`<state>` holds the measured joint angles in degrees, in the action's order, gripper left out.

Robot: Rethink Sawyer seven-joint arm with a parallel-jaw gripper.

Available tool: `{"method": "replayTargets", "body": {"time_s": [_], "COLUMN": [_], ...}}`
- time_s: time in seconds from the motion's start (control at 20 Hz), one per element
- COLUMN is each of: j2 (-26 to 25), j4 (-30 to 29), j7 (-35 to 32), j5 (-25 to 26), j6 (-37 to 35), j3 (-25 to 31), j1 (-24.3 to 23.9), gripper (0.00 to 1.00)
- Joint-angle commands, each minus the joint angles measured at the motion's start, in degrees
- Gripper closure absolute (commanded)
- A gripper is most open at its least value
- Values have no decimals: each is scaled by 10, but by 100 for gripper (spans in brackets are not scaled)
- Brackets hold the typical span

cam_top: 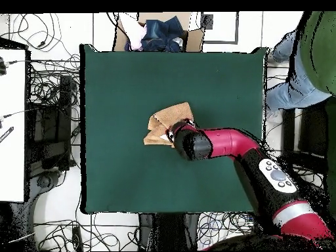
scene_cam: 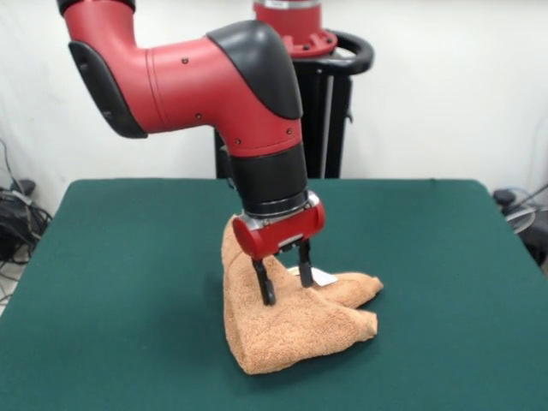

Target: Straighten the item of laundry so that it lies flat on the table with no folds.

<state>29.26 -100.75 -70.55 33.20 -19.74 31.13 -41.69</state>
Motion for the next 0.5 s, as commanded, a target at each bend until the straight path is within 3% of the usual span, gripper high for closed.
{"method": "replayTargets", "body": {"time_s": [0.05, 0.5], "j2": [3, -9], "j4": [-47, -42], "j7": [-117, -107], "j5": [-6, -5], "j6": [30, 33], "j3": [-43, -43], "j1": [25, 23], "gripper": [0, 0]}}
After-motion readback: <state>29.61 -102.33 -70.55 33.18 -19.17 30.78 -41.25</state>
